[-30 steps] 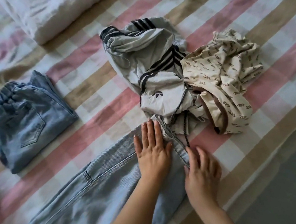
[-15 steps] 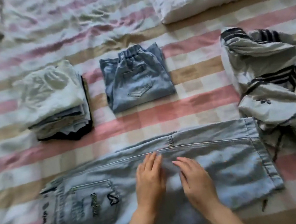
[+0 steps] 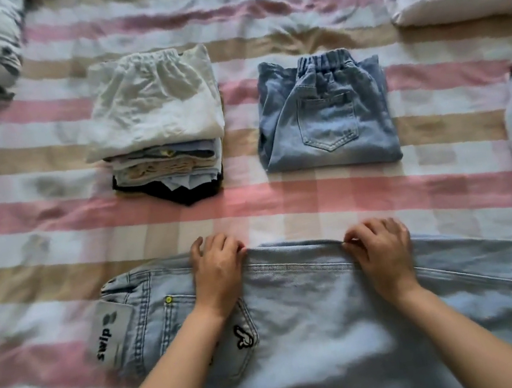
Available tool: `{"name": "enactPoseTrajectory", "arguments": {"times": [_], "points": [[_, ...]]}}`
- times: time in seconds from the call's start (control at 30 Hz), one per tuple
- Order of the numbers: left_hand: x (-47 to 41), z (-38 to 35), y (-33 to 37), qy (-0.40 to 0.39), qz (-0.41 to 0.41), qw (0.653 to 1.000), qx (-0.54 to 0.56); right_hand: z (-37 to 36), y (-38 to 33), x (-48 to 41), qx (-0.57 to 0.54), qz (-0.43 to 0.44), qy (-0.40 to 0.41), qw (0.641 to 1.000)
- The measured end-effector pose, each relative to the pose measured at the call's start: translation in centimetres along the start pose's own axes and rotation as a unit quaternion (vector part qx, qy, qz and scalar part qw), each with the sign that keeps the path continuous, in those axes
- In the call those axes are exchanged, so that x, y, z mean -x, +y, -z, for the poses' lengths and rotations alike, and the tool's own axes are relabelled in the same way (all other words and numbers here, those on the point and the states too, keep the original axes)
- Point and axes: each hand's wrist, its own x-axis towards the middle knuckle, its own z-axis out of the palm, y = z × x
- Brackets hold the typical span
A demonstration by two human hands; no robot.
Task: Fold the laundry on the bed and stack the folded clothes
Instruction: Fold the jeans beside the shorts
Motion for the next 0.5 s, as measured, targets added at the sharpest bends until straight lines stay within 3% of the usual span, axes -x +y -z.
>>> {"name": "enactPoseTrajectory", "arguments": {"times": [0.13, 0.3, 0.37, 0.5], "points": [[0.4, -0.2, -0.5, 0.084, -0.056, 0.995, 0.018, 0.2, 0.8, 0.2, -0.005, -0.012, 0.020, 1.000], [0.2, 0.1, -0.5, 0.104, -0.054, 0.993, -0.023, 0.5, 1.3, 0.1, 0.020, -0.033, 0.005, 0.999], [-0.6, 0.0, -0.3, 0.086, -0.033, 0.994, -0.060, 0.4, 1.1, -0.3, 0.032, -0.044, 0.015, 0.998], [-1.0, -0.5, 0.3, -0.021, 0.029, 0.995, -0.097, -0.2, 0.4, -0.6, 0.064, -0.086, -0.016, 0.994]]}}
